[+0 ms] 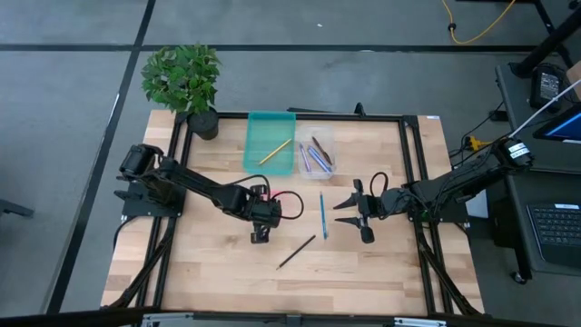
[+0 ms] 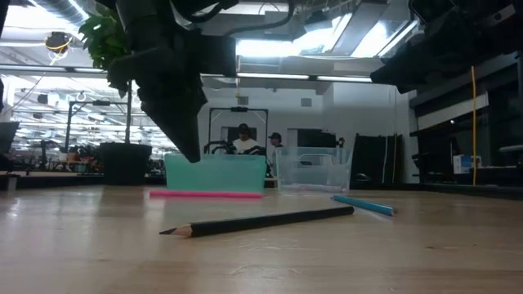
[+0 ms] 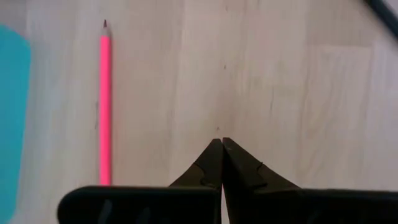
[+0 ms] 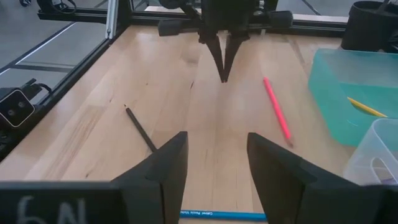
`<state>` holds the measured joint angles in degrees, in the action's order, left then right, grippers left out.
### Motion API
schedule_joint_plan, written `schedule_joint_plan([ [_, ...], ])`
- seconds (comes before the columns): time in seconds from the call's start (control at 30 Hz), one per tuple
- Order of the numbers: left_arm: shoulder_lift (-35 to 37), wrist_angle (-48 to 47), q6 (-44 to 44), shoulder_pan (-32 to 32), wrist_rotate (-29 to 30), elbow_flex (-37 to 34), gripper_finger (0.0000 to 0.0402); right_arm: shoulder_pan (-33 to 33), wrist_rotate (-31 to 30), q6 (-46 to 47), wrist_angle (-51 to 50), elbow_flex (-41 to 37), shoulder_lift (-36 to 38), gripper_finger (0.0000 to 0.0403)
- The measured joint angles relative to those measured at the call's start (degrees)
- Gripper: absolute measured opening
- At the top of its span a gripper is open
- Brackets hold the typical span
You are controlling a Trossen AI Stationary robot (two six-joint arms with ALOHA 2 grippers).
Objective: Sort pens & pencils
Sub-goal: Put the pink pencil into the blue bin
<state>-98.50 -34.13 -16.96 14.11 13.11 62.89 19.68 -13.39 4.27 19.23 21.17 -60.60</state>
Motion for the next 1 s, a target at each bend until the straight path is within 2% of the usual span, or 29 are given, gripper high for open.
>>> schedule_joint_plan([
  [0.1, 0.0, 0.09, -0.29, -0.04, 3.55, 0.0, 0.0001, -0.02, 0.0, 0.38, 0.26, 0.0, 0.0, 0.0167],
  [0.23, 0.01, 0.05, -0.26, -0.17, 16.82, 0.0, 0.0001, -0.02, -0.02, 1.27, 0.3, 0.0, 0.0, 0.0167],
  [0.3, -0.14, 0.02, 0.89, -0.94, 20.47, 0.05, 0.0, -0.02, -0.02, 1.29, 0.27, 0.0, 0.0, 0.0167],
  [0.43, -3.4, -1.04, 1.58, -4.15, 19.83, 0.07, 0.0, -0.02, -0.02, 1.27, 0.57, 0.0, 0.0, 0.0167],
  [0.6, -8.2, -0.86, 3.83, -7.14, 21.89, 0.07, 0.0, -0.02, -0.03, 1.27, 0.64, 0.0, 0.0, 0.0167],
  [0.87, -12.96, -0.7, 5.32, -10.0, 22.59, 0.18, 0.0, -0.02, -0.04, 1.2, 0.54, 0.0, 0.0, 0.0167],
  [1.0, -13.31, -0.61, 5.59, -10.04, 19.69, 0.28, 0.0, -0.02, -0.04, 1.22, 0.28, 0.0, 0.0, 0.0167],
])
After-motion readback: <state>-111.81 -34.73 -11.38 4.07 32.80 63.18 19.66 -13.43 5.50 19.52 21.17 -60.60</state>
